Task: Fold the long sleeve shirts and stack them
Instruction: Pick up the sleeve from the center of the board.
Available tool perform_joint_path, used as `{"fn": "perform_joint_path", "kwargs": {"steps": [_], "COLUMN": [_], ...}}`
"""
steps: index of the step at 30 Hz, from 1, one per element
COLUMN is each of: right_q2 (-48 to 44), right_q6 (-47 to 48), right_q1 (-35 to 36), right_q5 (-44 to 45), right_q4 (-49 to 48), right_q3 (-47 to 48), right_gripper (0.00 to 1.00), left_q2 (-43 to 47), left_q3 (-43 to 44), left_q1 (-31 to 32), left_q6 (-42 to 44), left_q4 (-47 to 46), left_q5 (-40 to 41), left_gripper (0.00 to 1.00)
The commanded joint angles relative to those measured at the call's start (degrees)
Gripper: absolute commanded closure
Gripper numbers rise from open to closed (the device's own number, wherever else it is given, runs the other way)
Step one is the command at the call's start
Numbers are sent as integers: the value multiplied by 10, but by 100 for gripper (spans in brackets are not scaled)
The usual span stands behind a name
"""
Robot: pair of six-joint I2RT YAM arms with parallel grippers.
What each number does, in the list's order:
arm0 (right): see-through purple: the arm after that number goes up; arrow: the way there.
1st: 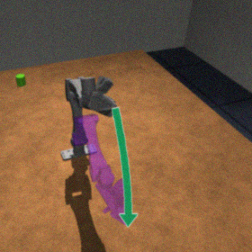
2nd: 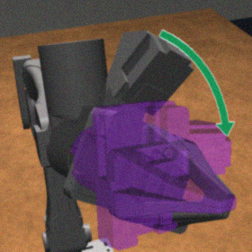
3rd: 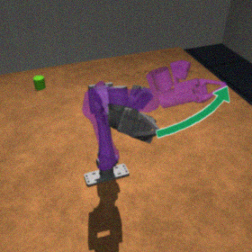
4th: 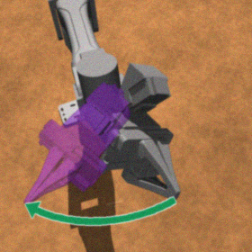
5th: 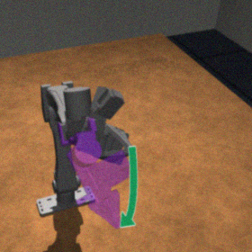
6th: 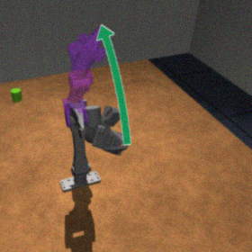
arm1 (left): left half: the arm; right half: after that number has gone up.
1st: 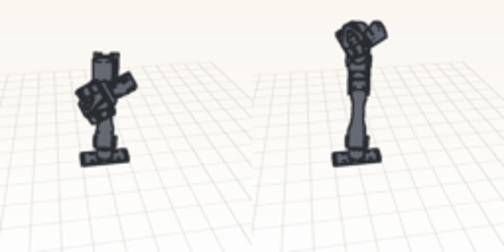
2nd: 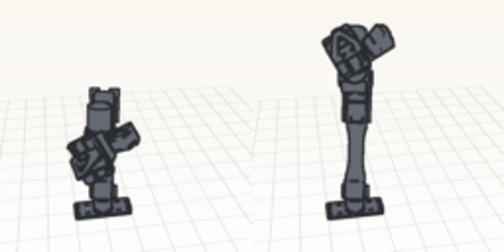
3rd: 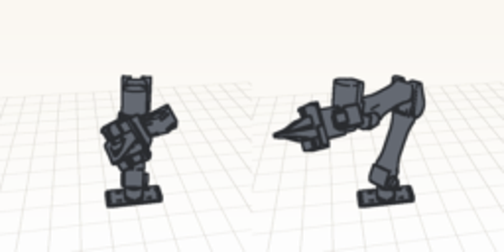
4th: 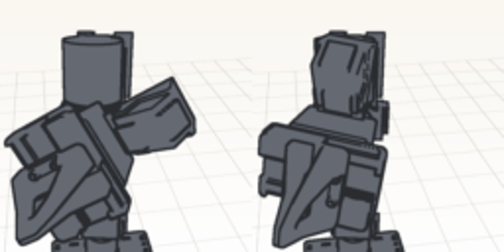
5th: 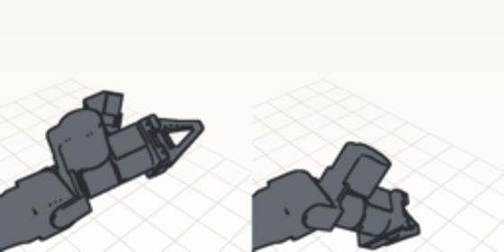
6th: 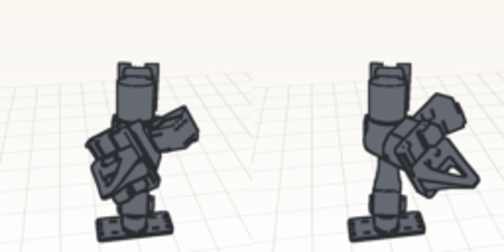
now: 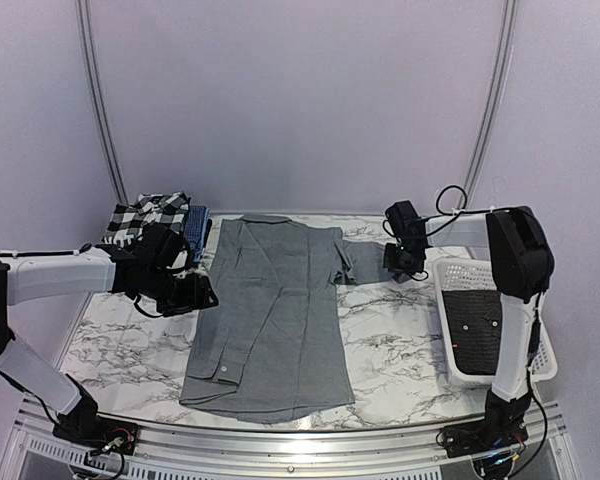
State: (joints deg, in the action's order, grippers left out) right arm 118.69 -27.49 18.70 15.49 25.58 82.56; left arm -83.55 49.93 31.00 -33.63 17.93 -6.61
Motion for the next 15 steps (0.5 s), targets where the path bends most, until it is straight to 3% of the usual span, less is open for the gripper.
{"fn": "perform_joint_path", "kwargs": {"steps": [1,5,15], "right_q2": [6,0,-42], "right_q6": [1,22,150], "right_q1": [-19,-28,-28], "right_q5": [-11,22,62], "right_q4": [-19,-7,-28], "right_q3": [20,59,177], "right_gripper": [85,100,100], "left_q2": [19,21,27], "left_q3": [14,15,13], "left_q1": [1,1,1], "left_q6": [-2,-4,-10], "left_q4": [14,16,18], "left_q5": [-3,-3,-2], "left_gripper": [25,25,25]}}
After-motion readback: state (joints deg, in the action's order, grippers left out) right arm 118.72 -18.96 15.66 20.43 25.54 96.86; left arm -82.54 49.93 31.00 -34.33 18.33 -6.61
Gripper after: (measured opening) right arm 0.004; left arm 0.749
